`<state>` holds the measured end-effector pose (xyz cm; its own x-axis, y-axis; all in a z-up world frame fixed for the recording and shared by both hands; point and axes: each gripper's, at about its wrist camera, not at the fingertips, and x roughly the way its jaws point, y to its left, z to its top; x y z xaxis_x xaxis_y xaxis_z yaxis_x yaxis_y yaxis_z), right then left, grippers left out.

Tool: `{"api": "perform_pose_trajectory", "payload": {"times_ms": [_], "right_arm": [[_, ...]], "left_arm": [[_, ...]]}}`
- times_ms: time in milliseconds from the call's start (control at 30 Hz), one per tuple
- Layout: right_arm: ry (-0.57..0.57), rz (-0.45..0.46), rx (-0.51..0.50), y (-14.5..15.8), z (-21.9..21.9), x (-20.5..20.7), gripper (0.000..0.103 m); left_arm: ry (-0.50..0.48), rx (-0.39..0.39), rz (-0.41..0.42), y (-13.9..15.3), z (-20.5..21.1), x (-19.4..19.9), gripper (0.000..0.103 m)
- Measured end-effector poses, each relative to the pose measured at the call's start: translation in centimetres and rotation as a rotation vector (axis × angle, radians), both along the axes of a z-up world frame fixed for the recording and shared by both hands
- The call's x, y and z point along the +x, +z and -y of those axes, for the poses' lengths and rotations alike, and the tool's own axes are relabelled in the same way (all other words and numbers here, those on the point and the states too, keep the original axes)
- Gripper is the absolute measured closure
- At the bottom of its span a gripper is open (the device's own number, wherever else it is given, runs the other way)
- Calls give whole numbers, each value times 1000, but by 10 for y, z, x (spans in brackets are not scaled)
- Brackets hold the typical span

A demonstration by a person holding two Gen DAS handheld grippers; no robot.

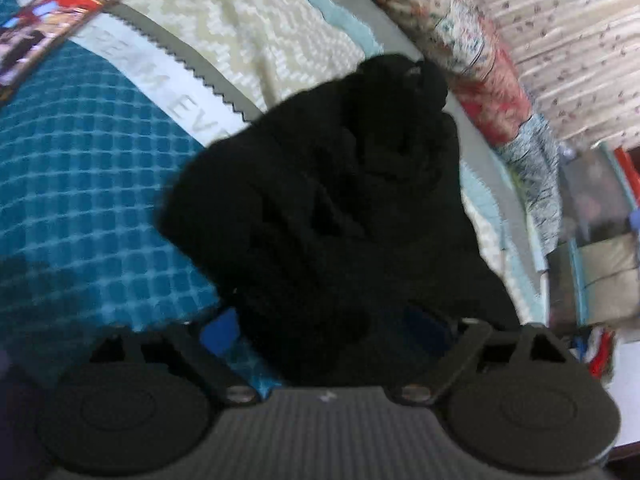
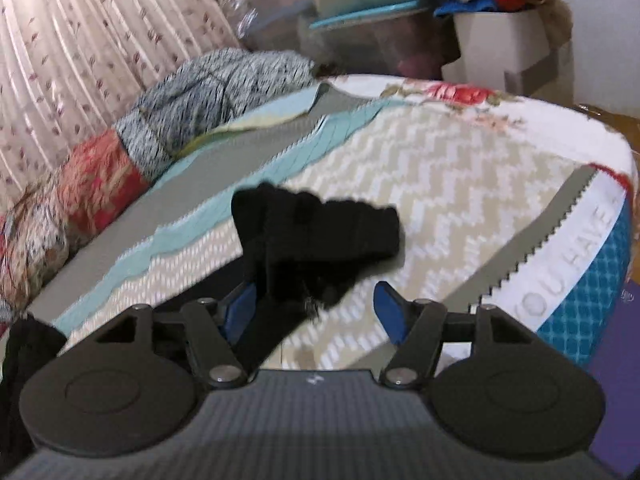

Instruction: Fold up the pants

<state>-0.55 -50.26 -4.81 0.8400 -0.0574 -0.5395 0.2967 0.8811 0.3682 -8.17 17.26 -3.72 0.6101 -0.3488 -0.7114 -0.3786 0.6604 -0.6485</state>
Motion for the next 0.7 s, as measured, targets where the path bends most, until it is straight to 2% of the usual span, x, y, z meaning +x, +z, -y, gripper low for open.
{"api": "perform_pose_trajectory", "payload": {"times_ms": [33, 67, 133, 200, 300, 433, 533, 567, 600, 633, 667, 700], "right_arm": [[-2, -2, -2, 0, -1, -2, 36], [-5, 0, 2, 4, -2, 5, 36], [-23, 8, 8, 0, 6, -1, 36], [-38, 4, -20, 1, 5, 15, 36], [-20, -29, -78, 7, -7, 50, 36], [7, 9, 112, 5, -5, 72, 36], [-2, -8, 77, -1, -11, 86, 36], [23, -14, 57, -2, -8, 100, 39], [47, -31, 33, -2, -9, 110, 72], [56, -52, 14, 0, -8, 121, 95], [51, -58, 8, 5, -7, 127, 97], [30, -29, 4, 16, -3, 131, 97]], "left_arm": [[9, 15, -20, -2, 1, 4, 39], [19, 18, -27, -4, 0, 7, 65], [19, -5, -33, -4, -7, 9, 94], [56, -51, -37, -2, -17, 4, 95], [94, -58, 1, 11, -28, -8, 95], [89, -41, 18, 24, -31, -14, 95], [80, -4, -2, 26, -24, -9, 95], [82, -1, -9, 25, -22, -9, 95], [87, -3, -16, 24, -22, -9, 95], [92, -7, -20, 24, -22, -8, 95], [97, -13, -24, 23, -22, -8, 95], [100, -16, -28, 22, -24, -6, 95]]}}
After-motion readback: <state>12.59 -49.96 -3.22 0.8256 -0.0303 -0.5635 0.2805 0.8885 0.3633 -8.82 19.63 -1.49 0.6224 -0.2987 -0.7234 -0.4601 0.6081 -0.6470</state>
